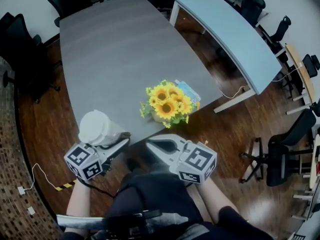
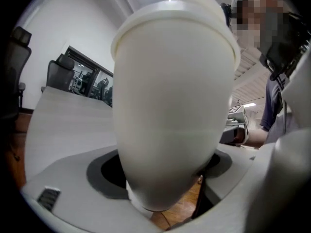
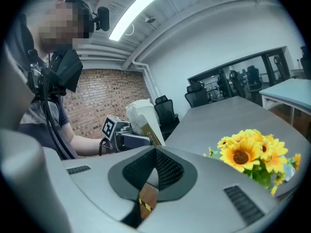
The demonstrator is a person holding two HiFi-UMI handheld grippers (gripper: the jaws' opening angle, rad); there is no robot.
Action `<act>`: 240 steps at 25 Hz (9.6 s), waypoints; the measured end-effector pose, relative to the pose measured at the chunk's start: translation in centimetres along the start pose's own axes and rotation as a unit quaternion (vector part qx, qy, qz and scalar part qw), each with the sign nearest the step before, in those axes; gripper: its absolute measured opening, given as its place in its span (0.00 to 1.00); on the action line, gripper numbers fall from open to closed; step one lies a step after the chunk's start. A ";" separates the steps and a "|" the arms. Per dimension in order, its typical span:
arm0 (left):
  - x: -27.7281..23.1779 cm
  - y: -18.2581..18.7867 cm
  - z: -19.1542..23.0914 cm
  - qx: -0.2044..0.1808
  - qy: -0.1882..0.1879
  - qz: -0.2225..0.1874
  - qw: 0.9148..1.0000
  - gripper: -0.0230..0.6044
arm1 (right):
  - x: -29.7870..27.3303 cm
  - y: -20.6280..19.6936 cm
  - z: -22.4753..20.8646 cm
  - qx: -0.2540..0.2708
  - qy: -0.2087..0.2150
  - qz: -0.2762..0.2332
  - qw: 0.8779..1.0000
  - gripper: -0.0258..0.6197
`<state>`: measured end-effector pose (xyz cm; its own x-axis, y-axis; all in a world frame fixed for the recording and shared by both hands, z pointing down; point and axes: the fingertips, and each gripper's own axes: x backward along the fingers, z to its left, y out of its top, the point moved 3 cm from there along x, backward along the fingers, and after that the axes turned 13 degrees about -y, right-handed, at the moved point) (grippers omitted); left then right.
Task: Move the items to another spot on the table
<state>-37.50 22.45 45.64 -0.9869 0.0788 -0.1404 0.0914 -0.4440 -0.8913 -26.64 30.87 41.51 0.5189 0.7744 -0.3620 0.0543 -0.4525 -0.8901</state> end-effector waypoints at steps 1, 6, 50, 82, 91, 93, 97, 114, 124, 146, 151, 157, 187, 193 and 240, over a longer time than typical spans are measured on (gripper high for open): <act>0.6 0.3 -0.2 -0.006 0.011 -0.001 1.000 0.71 | -0.3 0.1 0.3 0.004 0.014 -0.002 1.000 0.01; 3.4 2.2 -1.5 -0.018 0.081 -0.038 0.996 0.71 | -2.2 0.5 1.0 0.028 0.093 0.013 0.995 0.01; 35.8 -2.7 -17.2 -0.052 0.374 -0.216 0.900 0.71 | -7.9 -5.8 29.4 0.161 0.366 0.119 0.909 0.01; 52.8 -2.3 -10.0 0.006 0.462 -0.253 0.850 0.71 | -26.8 -2.7 43.3 0.148 0.482 0.154 0.850 0.01; 53.2 0.9 -4.3 0.008 0.434 -0.244 0.867 0.71 | -32.0 -0.2 40.8 0.116 0.455 0.144 0.871 0.01; 52.9 1.6 -3.0 0.004 0.422 -0.239 0.875 0.71 | -32.7 0.0 39.9 0.109 0.439 0.142 0.880 0.01; 53.1 2.1 -0.6 0.000 0.390 -0.229 0.892 0.71 | -33.9 0.2 39.3 0.101 0.412 0.136 0.895 0.01; 64.1 3.5 8.1 -0.010 0.254 -0.260 0.932 0.71 | -41.3 1.6 46.9 0.124 0.290 0.117 0.942 0.01; 63.6 5.6 11.0 -0.027 0.178 -0.227 0.957 0.71 | -42.6 3.3 46.8 0.132 0.213 0.104 0.963 0.01; 61.0 9.6 23.7 0.018 0.140 -0.149 0.979 0.71 | -54.3 6.3 41.4 0.071 0.199 0.118 0.970 0.01; 60.5 13.0 26.8 0.003 0.149 -0.151 0.977 0.71 | -57.1 8.7 39.3 0.081 0.217 0.117 0.966 0.01; 61.1 15.4 31.5 -0.005 0.157 -0.151 0.976 0.71 | -62.1 10.9 38.2 0.084 0.239 0.110 0.961 0.09; 49.3 23.1 46.0 -0.015 -0.096 -0.048 0.994 0.71 | -67.7 17.6 25.5 0.079 0.019 0.044 0.996 0.09; 45.0 25.1 47.3 -0.026 -0.055 -0.029 0.998 0.71 | -68.1 20.3 20.7 0.073 0.087 0.021 0.993 0.09; 25.8 39.1 70.3 -0.030 -0.279 0.034 0.959 0.71 | -79.6 31.2 1.3 0.020 -0.160 0.009 0.987 0.36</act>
<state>-68.67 -55.62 37.48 -0.8942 -0.4459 0.0386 0.1485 -0.3770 -0.9142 -67.34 -44.36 42.26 0.2233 0.8695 -0.4406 0.0108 -0.4541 -0.8909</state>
